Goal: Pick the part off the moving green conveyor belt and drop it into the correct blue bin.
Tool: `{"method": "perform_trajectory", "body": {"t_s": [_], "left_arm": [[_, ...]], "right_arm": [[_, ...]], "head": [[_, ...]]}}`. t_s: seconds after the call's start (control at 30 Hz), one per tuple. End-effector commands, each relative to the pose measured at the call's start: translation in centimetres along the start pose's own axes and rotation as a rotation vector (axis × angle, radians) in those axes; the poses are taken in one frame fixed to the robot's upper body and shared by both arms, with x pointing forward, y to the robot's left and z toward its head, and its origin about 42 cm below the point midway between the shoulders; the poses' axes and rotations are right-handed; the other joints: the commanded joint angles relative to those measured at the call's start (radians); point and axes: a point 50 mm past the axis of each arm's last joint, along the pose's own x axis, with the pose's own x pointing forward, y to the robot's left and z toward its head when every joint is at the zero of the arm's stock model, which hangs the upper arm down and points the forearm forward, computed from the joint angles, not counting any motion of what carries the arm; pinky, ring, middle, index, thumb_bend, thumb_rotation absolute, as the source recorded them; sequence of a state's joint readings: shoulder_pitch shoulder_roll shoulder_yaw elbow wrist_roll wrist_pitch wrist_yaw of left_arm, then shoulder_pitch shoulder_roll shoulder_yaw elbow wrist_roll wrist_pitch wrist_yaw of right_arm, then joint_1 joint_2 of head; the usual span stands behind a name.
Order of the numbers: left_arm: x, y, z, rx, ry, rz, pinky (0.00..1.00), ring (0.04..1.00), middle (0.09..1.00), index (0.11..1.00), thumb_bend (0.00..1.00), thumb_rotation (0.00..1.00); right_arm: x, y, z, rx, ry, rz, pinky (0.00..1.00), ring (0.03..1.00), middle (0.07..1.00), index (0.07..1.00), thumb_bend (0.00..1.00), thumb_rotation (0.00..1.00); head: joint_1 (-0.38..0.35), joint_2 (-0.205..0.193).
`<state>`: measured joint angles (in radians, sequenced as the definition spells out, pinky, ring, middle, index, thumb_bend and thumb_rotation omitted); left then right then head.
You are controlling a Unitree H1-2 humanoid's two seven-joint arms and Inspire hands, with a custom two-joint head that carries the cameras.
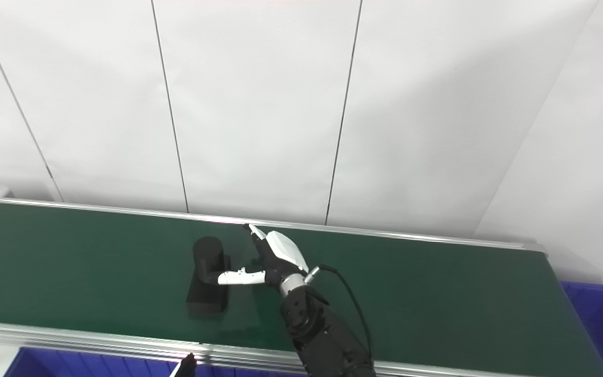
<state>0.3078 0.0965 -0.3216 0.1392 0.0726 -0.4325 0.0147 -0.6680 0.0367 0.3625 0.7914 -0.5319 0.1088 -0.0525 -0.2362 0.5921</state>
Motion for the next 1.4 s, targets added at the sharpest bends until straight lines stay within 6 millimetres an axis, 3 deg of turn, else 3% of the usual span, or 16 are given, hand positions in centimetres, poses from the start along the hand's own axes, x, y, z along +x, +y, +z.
{"method": "perform_trajectory", "body": {"t_s": [0.0, 0.37, 0.53, 0.67, 0.8, 0.83, 0.87, 0.9, 0.93, 1.07, 1.17, 1.27, 1.37], "left_arm": [[0.3, 0.2, 1.2, 0.024, -0.077, 0.006, 1.00, 1.000, 1.000, 1.000, 0.88, 1.00], [0.0, 0.1, 1.4, -0.010, -0.081, -0.014, 1.00, 1.000, 1.000, 1.000, 0.87, 1.00], [-0.2, 0.0, 1.5, 0.000, -0.084, -0.024, 1.00, 1.000, 1.000, 1.000, 0.86, 1.00], [-0.2, 0.0, 1.7, 0.007, -0.089, -0.030, 1.00, 1.000, 1.000, 1.000, 0.86, 1.00], [-0.2, 0.0, 1.7, 0.016, -0.090, -0.030, 1.00, 1.000, 1.000, 1.000, 0.89, 1.00], [-0.2, 0.0, 1.7, 0.019, -0.091, -0.026, 1.00, 1.000, 1.000, 1.000, 0.89, 1.00], [-0.1, 0.0, 1.7, 0.015, -0.092, -0.022, 1.00, 1.000, 1.000, 1.000, 0.89, 1.00], [-0.1, -0.1, 1.7, 0.014, -0.092, -0.021, 1.00, 1.000, 1.000, 1.000, 0.89, 1.00], [-0.2, -0.1, 1.7, 0.013, -0.091, -0.020, 1.00, 1.000, 1.000, 1.000, 0.89, 1.00], [-0.2, 0.1, 1.6, -0.001, -0.085, -0.022, 1.00, 1.000, 1.000, 1.000, 0.88, 1.00], [-0.2, 0.2, 1.5, -0.012, -0.081, -0.018, 1.00, 1.000, 1.000, 1.000, 0.87, 1.00], [-0.2, 0.1, 1.5, -0.021, -0.082, -0.007, 1.00, 1.000, 1.000, 1.000, 0.89, 1.00], [-0.2, 0.2, 1.4, -0.022, -0.078, -0.008, 1.00, 1.000, 1.000, 1.000, 0.88, 1.00]], "right_arm": [[1.1, -1.2, 4.0, -0.010, -0.140, -0.042, 0.93, 0.942, 0.967, 0.980, 1.00, 0.63], [1.9, 0.9, 4.4, 0.001, -0.112, -0.018, 0.93, 0.945, 0.965, 0.980, 1.00, 0.55], [2.2, 1.6, 4.4, 0.057, -0.124, -0.052, 0.92, 0.926, 0.942, 0.952, 1.00, 0.48], [2.4, 2.1, 4.5, 0.108, -0.121, -0.092, 0.85, 0.879, 0.900, 0.914, 0.99, 0.39], [2.3, 2.8, 4.6, 0.220, -0.116, -0.173, 0.68, 0.767, 0.821, 0.833, 0.88, 0.21], [2.2, 2.9, 4.5, 0.257, -0.115, -0.195, 0.62, 0.707, 0.772, 0.769, 0.80, 0.09], [2.2, 3.1, 4.4, 0.293, -0.110, -0.220, 0.59, 0.670, 0.745, 0.733, 0.75, 0.04], [2.1, 3.2, 4.3, 0.314, -0.105, -0.240, 0.52, 0.529, 0.619, 0.597, 0.61, 0.02], [2.1, 3.2, 4.2, 0.322, -0.103, -0.251, 0.47, 0.462, 0.559, 0.531, 0.54, 0.01], [1.9, 3.3, 3.6, 0.366, -0.089, -0.306, 0.38, 0.418, 0.523, 0.497, 0.52, 0.00], [1.8, 3.3, 3.3, 0.383, -0.084, -0.337, 0.34, 0.390, 0.483, 0.527, 0.51, 0.00], [1.7, 3.1, 3.0, 0.383, -0.092, -0.374, 0.33, 0.384, 0.472, 0.532, 0.51, 0.00], [1.6, 2.9, 2.8, 0.393, -0.098, -0.394, 0.41, 0.427, 0.493, 0.505, 0.52, 0.00]], "head": [[0.001, 0.000], [0.007, 0.009], [0.010, 0.015], [0.010, 0.018], [0.010, 0.020], [0.011, 0.022], [0.011, 0.023], [0.009, 0.024], [0.009, 0.024], [0.004, 0.024], [0.003, 0.024], [0.004, 0.025], [0.003, 0.029]]}}
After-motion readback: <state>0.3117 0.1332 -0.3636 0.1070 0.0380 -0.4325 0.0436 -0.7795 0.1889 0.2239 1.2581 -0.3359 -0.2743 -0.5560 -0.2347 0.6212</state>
